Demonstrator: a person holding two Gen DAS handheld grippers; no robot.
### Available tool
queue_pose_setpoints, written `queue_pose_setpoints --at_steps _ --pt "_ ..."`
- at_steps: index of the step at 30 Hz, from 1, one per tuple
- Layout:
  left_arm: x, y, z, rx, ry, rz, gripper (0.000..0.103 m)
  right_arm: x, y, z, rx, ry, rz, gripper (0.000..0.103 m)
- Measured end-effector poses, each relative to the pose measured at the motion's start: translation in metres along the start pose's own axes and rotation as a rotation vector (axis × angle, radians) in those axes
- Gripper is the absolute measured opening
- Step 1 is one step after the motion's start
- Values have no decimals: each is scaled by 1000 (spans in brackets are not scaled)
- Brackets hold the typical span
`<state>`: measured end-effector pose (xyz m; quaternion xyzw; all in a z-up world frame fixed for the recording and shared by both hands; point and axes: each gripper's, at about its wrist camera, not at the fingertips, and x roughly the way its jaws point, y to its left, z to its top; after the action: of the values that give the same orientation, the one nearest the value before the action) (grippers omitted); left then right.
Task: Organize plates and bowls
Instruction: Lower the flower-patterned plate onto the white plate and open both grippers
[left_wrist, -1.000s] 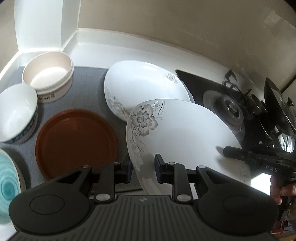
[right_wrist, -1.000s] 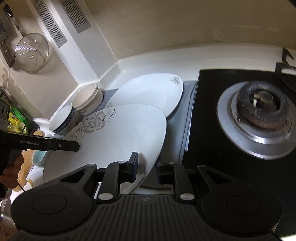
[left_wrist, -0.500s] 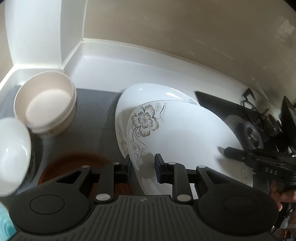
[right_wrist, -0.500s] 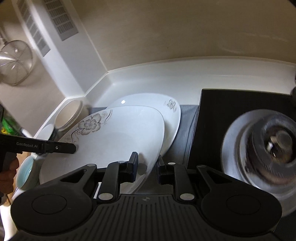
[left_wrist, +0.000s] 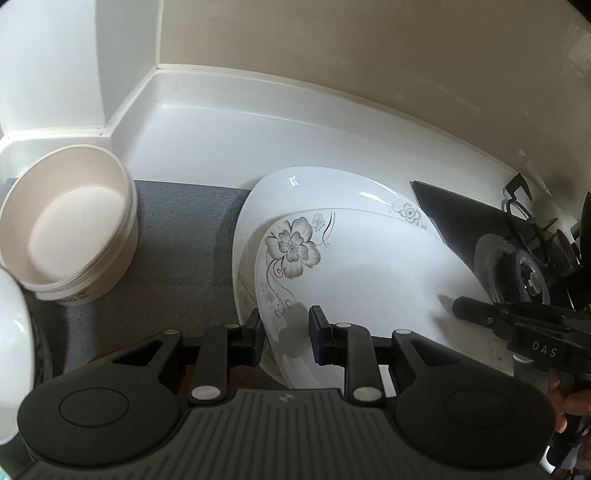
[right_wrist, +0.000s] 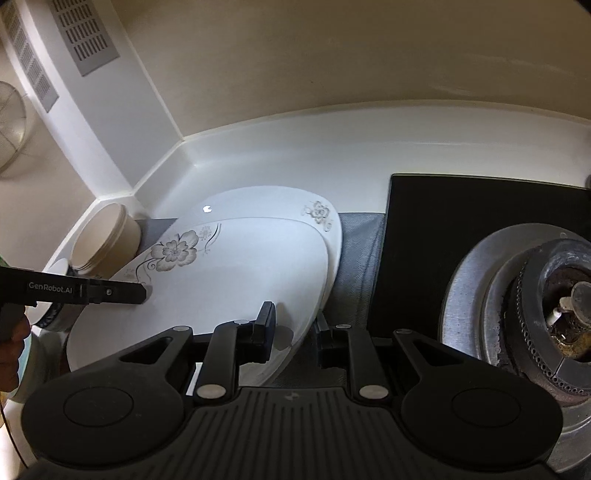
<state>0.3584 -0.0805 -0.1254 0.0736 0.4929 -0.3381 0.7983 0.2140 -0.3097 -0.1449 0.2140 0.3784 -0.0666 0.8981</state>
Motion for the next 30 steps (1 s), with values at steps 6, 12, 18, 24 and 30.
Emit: queue_pose_setpoints --at_steps 6,12,18,24,30 --pt "4 0 0 -5 -3 4 28 2 -4 -8 14 -24 -24 21" --pt "9 -9 4 25 -21 70 27 2 -6 -8 9 -52 -26 22" --pt "3 -10 5 50 -51 105 27 7 -2 -8 -4 -57 -44 22" --pt "-2 -9 5 47 -63 113 35 11 -1 -10 -2 -61 -50 22" --pt "-15 -17 2 57 -144 132 84 14 7 -11 -56 -69 -78 26"
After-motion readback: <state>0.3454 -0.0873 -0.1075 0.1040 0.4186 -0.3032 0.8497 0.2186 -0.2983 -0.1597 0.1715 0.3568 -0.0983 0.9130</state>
